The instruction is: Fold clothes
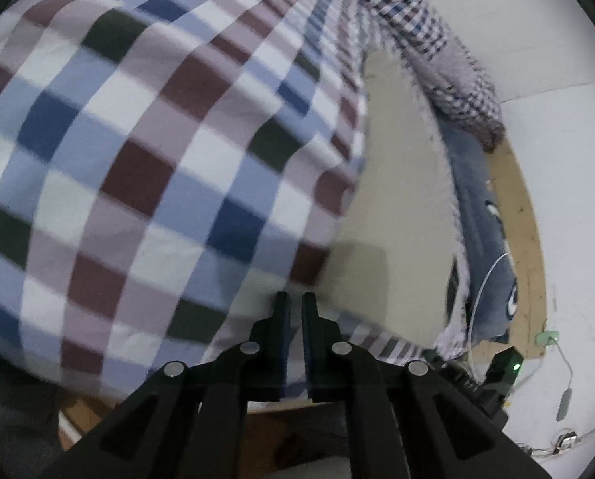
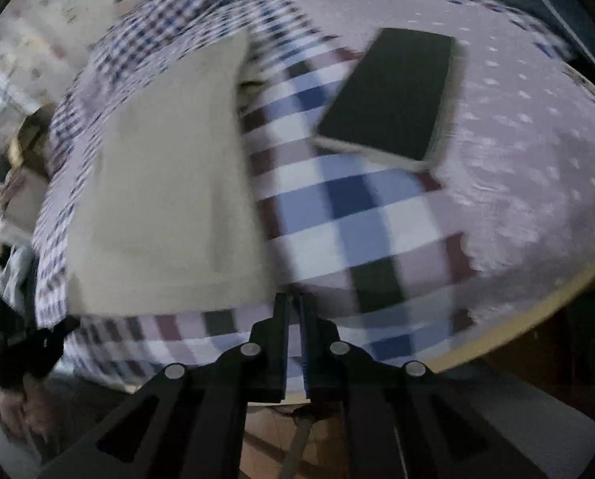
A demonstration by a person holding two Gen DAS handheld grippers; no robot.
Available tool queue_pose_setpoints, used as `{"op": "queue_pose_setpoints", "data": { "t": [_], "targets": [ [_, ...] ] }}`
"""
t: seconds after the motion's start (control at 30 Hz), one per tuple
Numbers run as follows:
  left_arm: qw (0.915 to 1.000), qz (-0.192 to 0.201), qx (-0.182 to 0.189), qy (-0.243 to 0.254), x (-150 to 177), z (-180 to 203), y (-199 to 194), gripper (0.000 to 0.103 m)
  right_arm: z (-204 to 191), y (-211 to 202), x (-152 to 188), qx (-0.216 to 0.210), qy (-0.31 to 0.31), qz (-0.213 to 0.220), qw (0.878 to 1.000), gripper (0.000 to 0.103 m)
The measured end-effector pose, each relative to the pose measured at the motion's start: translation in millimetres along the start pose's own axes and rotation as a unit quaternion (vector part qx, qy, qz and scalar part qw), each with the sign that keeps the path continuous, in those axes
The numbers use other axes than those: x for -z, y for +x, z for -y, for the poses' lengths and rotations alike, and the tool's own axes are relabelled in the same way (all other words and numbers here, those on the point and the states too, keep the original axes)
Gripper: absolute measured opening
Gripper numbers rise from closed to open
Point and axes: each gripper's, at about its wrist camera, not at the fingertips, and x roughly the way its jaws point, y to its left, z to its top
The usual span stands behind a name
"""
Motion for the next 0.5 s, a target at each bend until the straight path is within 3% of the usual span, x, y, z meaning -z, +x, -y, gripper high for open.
{"op": "queue_pose_setpoints", "data": {
  "t": [0.1,0.17,0.2,0.27,0.37,0.5],
  "targets": [
    [0.9997,0.012,0.015,-0.012,2,-1,-9,0.025,6,-11,-4,-0.016,0.023,0.021,0.999,0.012],
    [0.9985,0.039,0.036,-0.009,0,5,-19,0.043,5,-20,-6,-0.03,0.027,0.043,0.998,0.025],
    [0.997,0.058,0.05,-0.004,-2,10,-26,0.048,3,-24,-7,-0.038,0.025,0.055,0.997,0.037],
    [0.9929,0.094,0.073,0.007,-5,17,-39,0.07,-2,-31,-11,-0.053,0.017,0.076,0.996,0.045],
    [0.9868,0.124,0.1,0.027,-13,28,-51,0.081,-11,-37,-14,-0.075,0.008,0.099,0.992,0.057],
    [0.9854,0.122,0.111,0.042,-30,40,-50,0.083,-19,-34,-21,-0.104,0.009,0.119,0.987,0.071]
  ]
}}
